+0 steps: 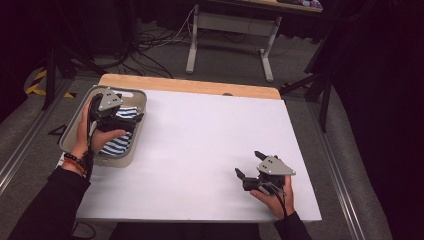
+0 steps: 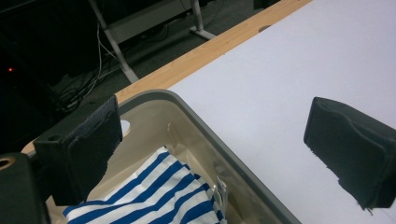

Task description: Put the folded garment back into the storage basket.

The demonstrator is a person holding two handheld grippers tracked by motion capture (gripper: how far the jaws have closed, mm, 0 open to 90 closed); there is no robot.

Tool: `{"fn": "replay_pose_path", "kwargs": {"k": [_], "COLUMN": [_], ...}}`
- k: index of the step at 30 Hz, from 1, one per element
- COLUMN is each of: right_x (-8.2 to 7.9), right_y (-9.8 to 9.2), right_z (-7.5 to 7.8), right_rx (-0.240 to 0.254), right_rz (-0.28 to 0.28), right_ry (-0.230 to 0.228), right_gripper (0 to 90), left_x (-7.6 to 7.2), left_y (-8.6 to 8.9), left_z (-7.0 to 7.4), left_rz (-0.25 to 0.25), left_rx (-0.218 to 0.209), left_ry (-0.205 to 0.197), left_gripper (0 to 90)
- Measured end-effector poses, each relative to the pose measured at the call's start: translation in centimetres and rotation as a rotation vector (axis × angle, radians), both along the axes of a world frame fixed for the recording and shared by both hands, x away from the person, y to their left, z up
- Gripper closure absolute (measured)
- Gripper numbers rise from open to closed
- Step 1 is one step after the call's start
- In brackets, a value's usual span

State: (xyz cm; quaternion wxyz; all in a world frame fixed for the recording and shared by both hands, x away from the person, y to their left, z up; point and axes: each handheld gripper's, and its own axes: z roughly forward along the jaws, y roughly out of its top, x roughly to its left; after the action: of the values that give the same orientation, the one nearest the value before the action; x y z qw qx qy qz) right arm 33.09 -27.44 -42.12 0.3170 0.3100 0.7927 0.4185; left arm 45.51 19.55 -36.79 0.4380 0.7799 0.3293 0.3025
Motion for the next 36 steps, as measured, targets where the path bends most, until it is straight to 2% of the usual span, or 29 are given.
{"fn": "replay_pose_path", "kwargs": {"k": [2,7,9,23,36], "right_x": [0.0,0.0,0.0,-0.1,-0.3], "right_y": [0.0,0.0,0.1,0.1,0.1], "right_z": [0.0,0.0,0.0,0.1,0.3], "right_rx": [0.001,0.003,-0.001,0.004,0.008], "right_rz": [-0.002,-0.002,-0.001,0.000,0.004], "right_ry": [-0.002,-0.002,-0.003,-0.004,-0.015], "right_gripper": [13.6,13.6,13.6,13.6,13.6], "left_x": [-0.1,-0.4,-0.5,-1.3,-2.7], "left_y": [-0.1,-0.4,-0.5,-1.4,-2.6], "left_z": [0.1,0.1,0.2,0.5,1.5], "left_rz": [-0.003,-0.014,-0.012,-0.048,-0.096], "left_rx": [0.007,-0.009,0.000,-0.031,-0.050], "left_ry": [-0.007,-0.009,-0.014,-0.033,-0.077], "left_gripper": [5.5,5.9,5.9,5.9,5.5]}}
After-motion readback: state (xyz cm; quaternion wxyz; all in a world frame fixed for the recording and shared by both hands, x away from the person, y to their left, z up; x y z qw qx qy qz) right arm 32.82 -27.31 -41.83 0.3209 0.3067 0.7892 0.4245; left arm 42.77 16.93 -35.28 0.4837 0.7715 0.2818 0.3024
